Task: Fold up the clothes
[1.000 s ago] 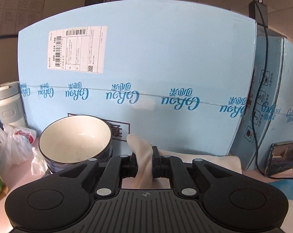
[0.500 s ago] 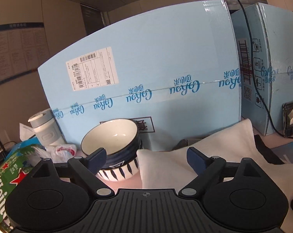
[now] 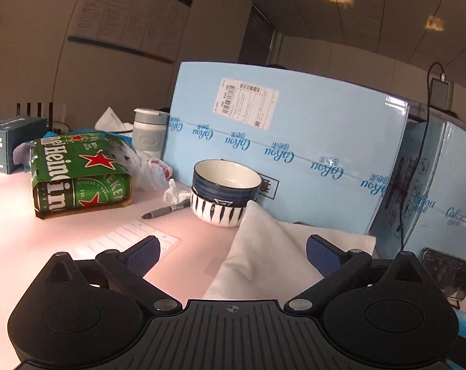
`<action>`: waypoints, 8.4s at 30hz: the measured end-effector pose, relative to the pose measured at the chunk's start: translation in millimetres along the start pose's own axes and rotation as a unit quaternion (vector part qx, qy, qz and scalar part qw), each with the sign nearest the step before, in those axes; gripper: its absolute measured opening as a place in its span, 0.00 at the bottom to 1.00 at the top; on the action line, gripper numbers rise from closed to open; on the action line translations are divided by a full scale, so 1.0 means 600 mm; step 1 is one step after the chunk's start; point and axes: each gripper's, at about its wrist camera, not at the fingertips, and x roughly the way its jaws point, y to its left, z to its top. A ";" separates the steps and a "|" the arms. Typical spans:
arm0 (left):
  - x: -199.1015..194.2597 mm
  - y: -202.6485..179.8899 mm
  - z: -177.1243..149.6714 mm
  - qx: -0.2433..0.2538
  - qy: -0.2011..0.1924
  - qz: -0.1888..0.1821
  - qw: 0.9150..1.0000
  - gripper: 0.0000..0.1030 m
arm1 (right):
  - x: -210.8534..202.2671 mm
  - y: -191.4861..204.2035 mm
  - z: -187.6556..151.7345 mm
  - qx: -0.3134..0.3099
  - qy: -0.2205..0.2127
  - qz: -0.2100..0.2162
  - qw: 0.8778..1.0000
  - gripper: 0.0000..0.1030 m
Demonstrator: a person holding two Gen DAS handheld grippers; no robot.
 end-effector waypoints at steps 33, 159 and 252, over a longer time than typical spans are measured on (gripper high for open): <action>-0.071 -0.103 -0.064 0.114 -0.141 0.108 0.978 1.00 | 0.032 -0.026 0.010 -0.059 -0.113 0.059 0.990 1.00; -0.072 -0.099 -0.065 0.104 -0.146 0.103 0.978 1.00 | 0.033 -0.018 0.008 -0.072 -0.112 0.055 0.990 1.00; -0.075 -0.100 -0.065 0.103 -0.148 0.101 0.978 1.00 | 0.033 -0.017 0.007 -0.073 -0.111 0.056 0.990 1.00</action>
